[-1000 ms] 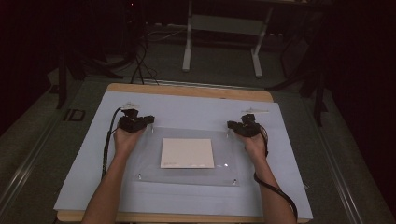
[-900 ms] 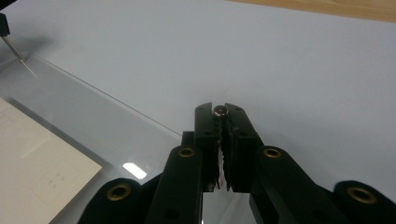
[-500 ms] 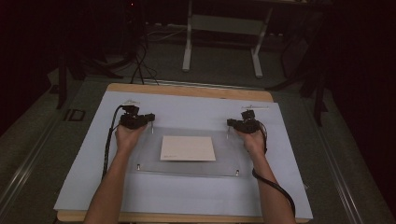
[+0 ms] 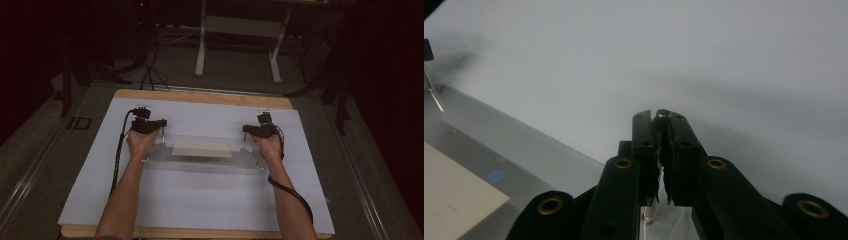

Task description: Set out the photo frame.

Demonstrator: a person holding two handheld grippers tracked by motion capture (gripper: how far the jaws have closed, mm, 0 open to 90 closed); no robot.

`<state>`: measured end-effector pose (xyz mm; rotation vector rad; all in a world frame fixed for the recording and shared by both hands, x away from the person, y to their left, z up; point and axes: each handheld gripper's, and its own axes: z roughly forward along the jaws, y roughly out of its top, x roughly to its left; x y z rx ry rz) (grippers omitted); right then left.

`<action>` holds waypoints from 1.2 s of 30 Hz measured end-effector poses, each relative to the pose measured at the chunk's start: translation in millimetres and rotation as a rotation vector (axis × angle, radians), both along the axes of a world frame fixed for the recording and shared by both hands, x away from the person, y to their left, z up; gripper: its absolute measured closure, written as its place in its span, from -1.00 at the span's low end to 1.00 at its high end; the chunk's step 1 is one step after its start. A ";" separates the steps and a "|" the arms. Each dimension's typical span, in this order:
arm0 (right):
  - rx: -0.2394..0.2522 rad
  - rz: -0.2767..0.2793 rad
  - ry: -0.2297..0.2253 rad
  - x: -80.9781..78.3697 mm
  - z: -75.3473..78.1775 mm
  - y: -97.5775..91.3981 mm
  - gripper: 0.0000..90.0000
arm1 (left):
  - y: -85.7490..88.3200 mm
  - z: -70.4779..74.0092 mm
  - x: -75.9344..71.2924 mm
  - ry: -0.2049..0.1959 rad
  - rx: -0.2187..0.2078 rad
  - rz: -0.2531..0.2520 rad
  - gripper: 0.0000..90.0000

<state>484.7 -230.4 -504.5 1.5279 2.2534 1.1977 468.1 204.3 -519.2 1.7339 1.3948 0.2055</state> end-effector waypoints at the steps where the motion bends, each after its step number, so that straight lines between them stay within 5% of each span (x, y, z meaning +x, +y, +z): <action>1: -0.021 0.000 -0.003 -0.4 1.3 1.0 0.81 | 0.0 0.5 1.2 0.009 -0.002 0.002 0.92; 6: -0.082 0.014 -0.061 -9.8 16.8 3.7 0.55 | 0.0 0.8 3.0 0.026 -0.010 0.008 0.92; 10: -0.076 0.029 -0.098 -21.5 32.8 1.2 0.54 | -0.1 0.9 3.1 0.029 -0.011 0.011 0.92; 14: -0.073 0.091 -0.135 -34.1 45.5 2.4 0.94 | 0.2 0.6 3.7 0.032 -0.015 0.009 0.92; 18: -0.058 0.151 -0.156 -47.7 55.8 6.3 1.00 | 0.4 0.3 3.9 0.031 -0.017 0.008 0.91; 27: -0.004 0.245 -0.138 -75.4 70.1 5.7 1.00 | 0.4 0.3 4.2 0.035 -0.018 0.009 0.91; 36: -0.020 0.312 -0.155 -98.2 80.3 3.4 1.00 | 0.3 0.1 4.4 0.037 -0.022 0.011 0.91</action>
